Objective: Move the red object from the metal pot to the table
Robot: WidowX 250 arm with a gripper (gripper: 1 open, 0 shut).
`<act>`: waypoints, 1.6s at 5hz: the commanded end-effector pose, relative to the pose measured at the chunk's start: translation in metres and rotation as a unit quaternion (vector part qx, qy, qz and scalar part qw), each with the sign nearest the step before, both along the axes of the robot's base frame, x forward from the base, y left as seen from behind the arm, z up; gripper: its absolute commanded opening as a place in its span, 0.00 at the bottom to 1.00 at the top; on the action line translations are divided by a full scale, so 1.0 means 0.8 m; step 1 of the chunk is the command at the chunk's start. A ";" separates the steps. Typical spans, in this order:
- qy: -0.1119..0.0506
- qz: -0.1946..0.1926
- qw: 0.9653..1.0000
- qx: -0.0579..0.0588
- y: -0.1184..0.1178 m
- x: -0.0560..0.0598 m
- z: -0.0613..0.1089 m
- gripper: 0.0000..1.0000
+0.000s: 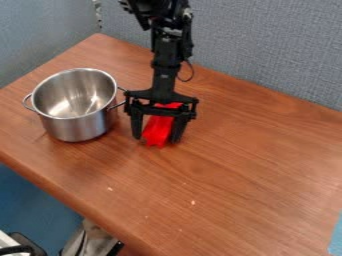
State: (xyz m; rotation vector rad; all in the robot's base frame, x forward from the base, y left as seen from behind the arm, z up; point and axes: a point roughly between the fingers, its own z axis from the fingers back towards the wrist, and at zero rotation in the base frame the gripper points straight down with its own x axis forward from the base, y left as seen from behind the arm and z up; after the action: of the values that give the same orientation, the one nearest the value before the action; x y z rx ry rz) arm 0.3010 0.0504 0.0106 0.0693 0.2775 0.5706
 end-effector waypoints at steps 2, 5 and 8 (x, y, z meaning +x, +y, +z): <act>-0.044 0.090 0.995 -0.019 0.031 0.001 0.053 1.00; -0.074 -0.121 0.988 -0.056 0.049 0.002 0.041 1.00; -0.076 -0.214 0.972 -0.061 0.070 0.010 0.033 1.00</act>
State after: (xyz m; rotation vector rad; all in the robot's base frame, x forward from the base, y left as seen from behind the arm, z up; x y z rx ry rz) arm 0.3054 0.0978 0.0288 -0.0476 0.1748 0.1223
